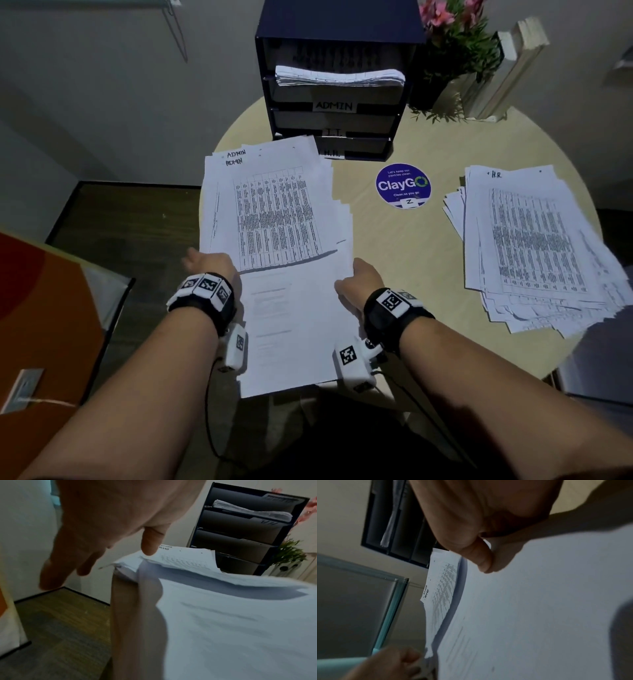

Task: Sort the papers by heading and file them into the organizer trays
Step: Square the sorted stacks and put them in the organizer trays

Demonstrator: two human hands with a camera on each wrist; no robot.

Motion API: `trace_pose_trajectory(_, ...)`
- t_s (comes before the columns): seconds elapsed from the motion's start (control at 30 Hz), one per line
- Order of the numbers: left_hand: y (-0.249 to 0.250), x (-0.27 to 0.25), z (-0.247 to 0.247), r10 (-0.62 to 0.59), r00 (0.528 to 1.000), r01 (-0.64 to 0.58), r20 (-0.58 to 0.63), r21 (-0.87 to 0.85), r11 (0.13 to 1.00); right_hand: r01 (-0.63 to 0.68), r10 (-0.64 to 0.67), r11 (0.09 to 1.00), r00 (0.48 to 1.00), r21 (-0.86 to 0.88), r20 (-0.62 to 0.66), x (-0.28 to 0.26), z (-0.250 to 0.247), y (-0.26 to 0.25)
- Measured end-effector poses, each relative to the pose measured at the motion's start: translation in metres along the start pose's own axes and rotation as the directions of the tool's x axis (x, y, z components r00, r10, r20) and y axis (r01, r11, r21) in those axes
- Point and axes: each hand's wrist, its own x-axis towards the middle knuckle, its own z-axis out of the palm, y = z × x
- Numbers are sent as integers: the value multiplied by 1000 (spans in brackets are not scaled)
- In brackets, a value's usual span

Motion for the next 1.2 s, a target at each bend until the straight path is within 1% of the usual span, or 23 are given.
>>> trace_pose_trajectory(0.03, 6, 9, -5, 25, 1000, -26, -17, -3, 1000, 31, -33, 997, 999, -65, -34, 0, -3, 3)
trace_pose_trajectory(0.07, 12, 16, -10, 51, 999, -51, -3, -8, 999, 64, -75, 985, 995, -160, -59, 0, -6, 4)
trace_pose_trajectory(0.13, 20, 23, -13, 74, 996, -75, 51, 2, 997, 115, -142, 936, 988, -334, -59, 1, -14, 6)
trace_pose_trajectory(0.2, 24, 24, -12, 58, 994, -64, 91, 64, 996, 136, -177, 887, 983, -442, -53, 3, -21, 11)
trace_pose_trajectory(0.3, 29, 23, -6, 70, 994, -88, 83, 246, 965, 140, -195, 841, 979, -522, -52, 4, -26, 18)
trace_pose_trajectory(0.4, 31, 27, 4, 60, 993, -88, 103, 298, 951, 102, -182, 823, 979, -560, -89, 3, -37, 23)
trace_pose_trajectory(0.53, 33, 33, 10, 3, 993, -41, 119, 317, 947, 22, -151, 816, 973, -577, -177, 0, -70, 25)
trace_pose_trajectory(0.63, 36, 37, 10, -8, 995, -26, 104, 324, 946, -5, -117, 844, 974, -536, -194, 1, -97, 28)
trace_pose_trajectory(0.7, 36, 39, 10, -13, 996, -16, 83, 334, 942, -47, -98, 858, 962, -511, -255, 2, -114, 33)
trace_pose_trajectory(0.8, 35, 40, 9, -14, 999, -1, 42, 335, 942, -110, -93, 887, 909, -448, -407, 4, -136, 40)
trace_pose_trajectory(0.87, 36, 40, 8, -17, 999, 6, 32, 330, 944, -131, -54, 925, 884, -357, -465, 6, -147, 44)
trace_pose_trajectory(0.93, 38, 38, 7, -15, 1000, 6, 26, 324, 946, -143, -30, 942, 866, -305, -500, 12, -159, 47)
trace_pose_trajectory(1.07, 40, 35, 9, 36, 999, -32, -8, 312, 949, -191, -21, 925, 839, -330, -544, 19, -181, 49)
trace_pose_trajectory(1.13, 41, 35, 10, 53, 999, -50, -3, 296, 954, -232, -38, 902, 796, -363, -604, 23, -183, 46)
trace_pose_trajectory(1.2, 43, 36, 10, 66, 998, -68, 17, 268, 961, -257, -117, 860, 742, -442, -660, 28, -175, 40)
